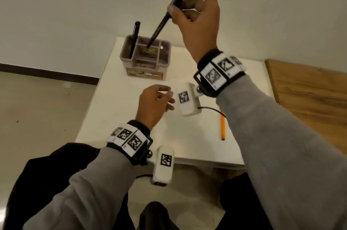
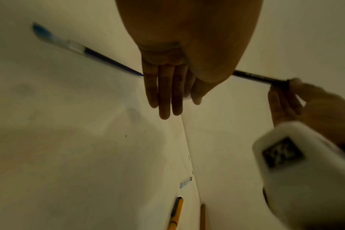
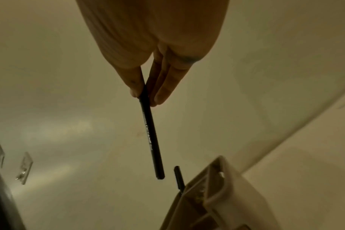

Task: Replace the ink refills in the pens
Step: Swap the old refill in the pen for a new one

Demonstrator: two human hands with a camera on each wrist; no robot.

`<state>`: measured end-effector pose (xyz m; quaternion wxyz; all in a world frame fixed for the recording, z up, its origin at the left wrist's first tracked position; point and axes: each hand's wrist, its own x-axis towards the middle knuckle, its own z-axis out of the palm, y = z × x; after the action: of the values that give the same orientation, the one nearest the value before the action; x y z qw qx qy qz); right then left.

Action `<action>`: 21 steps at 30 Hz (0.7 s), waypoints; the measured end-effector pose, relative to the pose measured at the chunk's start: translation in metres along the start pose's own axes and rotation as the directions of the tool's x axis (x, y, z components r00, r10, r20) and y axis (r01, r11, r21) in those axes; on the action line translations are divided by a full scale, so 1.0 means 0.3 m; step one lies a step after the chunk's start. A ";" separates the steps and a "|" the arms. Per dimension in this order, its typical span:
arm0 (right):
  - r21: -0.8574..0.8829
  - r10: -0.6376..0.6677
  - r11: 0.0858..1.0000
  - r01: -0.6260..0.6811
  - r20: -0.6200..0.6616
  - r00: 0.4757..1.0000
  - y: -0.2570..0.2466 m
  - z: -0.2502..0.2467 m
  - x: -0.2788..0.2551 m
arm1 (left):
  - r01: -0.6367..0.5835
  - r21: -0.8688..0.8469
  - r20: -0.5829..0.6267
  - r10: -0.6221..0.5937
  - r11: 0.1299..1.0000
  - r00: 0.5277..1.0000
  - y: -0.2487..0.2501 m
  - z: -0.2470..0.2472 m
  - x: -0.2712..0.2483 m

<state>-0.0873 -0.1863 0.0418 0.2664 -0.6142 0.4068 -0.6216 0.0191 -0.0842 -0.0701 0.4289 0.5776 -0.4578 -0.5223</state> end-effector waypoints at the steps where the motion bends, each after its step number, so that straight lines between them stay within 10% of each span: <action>1: -0.005 -0.005 1.000 0.006 0.023 1.000 0.006 0.048 0.031 | -0.018 0.038 0.035 0.017 0.999 0.999 0.000 0.005 0.000; 11: -0.443 0.208 0.896 -0.012 0.396 0.895 0.185 0.294 0.079 | 0.149 -0.075 0.246 -0.127 0.986 0.961 -0.003 0.030 -0.027; 21: -0.496 0.379 0.845 -0.202 0.287 0.880 0.138 0.096 0.032 | 0.088 0.007 0.263 -0.086 0.996 0.961 0.013 0.029 -0.036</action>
<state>-0.0670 -0.2212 0.0101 0.2815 -0.6957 0.5711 -0.3326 0.0098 -0.0748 -0.0647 0.3424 0.5218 -0.4836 -0.6136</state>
